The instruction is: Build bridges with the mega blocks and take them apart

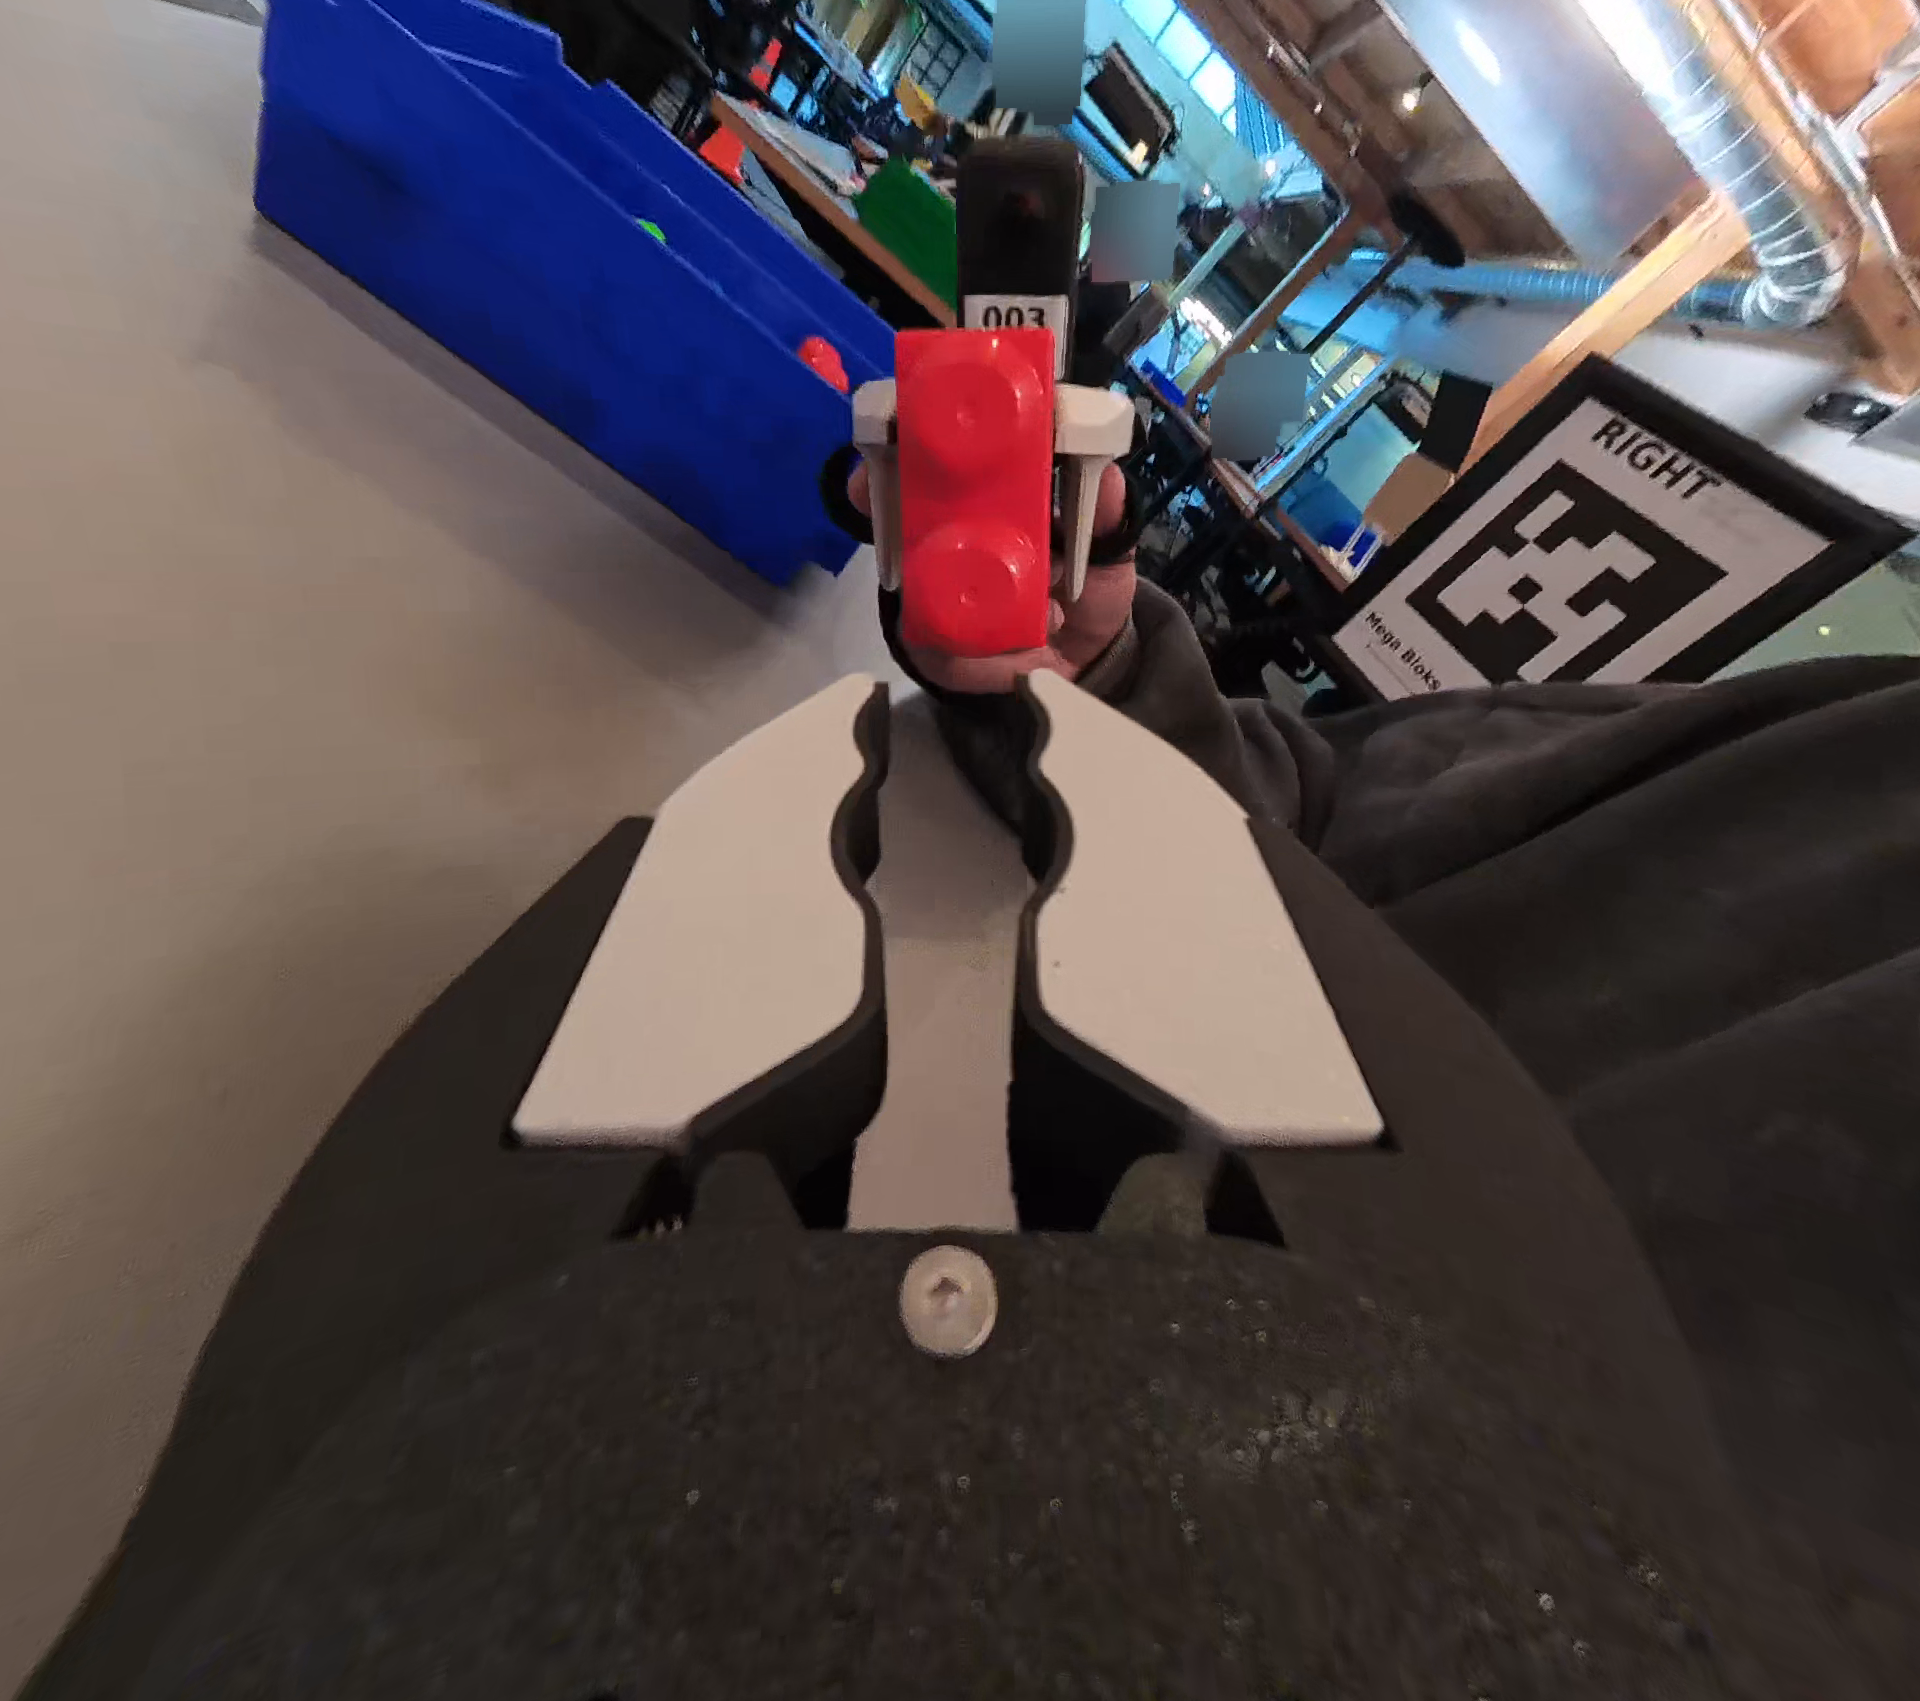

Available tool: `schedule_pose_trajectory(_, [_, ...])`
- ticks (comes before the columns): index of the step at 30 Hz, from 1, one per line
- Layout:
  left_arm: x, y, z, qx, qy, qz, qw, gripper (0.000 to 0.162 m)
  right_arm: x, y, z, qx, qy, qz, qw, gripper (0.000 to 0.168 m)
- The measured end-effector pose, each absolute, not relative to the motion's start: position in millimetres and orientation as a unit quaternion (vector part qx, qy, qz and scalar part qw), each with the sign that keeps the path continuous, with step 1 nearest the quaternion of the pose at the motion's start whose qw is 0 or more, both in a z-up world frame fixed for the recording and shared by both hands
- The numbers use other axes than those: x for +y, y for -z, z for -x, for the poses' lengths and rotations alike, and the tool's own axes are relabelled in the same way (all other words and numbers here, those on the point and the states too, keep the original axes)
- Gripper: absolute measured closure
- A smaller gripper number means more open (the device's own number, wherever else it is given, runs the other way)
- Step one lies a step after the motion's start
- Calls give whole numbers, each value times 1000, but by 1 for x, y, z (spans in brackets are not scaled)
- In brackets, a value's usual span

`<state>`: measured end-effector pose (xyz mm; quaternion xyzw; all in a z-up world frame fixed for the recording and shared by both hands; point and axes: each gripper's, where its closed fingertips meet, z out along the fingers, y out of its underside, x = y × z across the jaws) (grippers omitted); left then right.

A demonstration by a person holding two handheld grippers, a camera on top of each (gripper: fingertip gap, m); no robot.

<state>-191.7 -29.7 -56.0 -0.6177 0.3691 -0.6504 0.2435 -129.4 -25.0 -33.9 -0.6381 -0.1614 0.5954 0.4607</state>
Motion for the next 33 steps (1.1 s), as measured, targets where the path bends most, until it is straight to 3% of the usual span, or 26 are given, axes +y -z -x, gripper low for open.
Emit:
schedule_pose_trajectory(2, [-29,60,189,373,634,627,256,134,-26,34,132,-166,-593,639,461,132])
schedule_pose_trajectory(6, [-32,65,185,370,641,630,237,95,-28,44,148,-190,-571,658,453,132])
schedule_pose_trajectory(8, [-37,72,179,379,635,634,226,88,-32,50,161,-205,-564,664,445,132])
schedule_pose_trajectory(10, [-43,75,176,391,632,631,221,96,-34,56,171,-217,-556,672,439,132])
schedule_pose_trajectory(11, [-47,74,176,400,634,625,218,128,-32,59,171,-217,-549,677,439,132])
schedule_pose_trajectory(23, [-41,61,179,377,656,609,239,128,-34,53,166,-219,-559,667,441,132])
schedule_pose_trajectory(27, [4,38,220,281,689,598,299,128,-20,25,106,-148,-579,638,486,132])
schedule_pose_trajectory(33, [28,47,238,269,662,614,336,128,-22,-2,58,-151,-515,650,538,132])
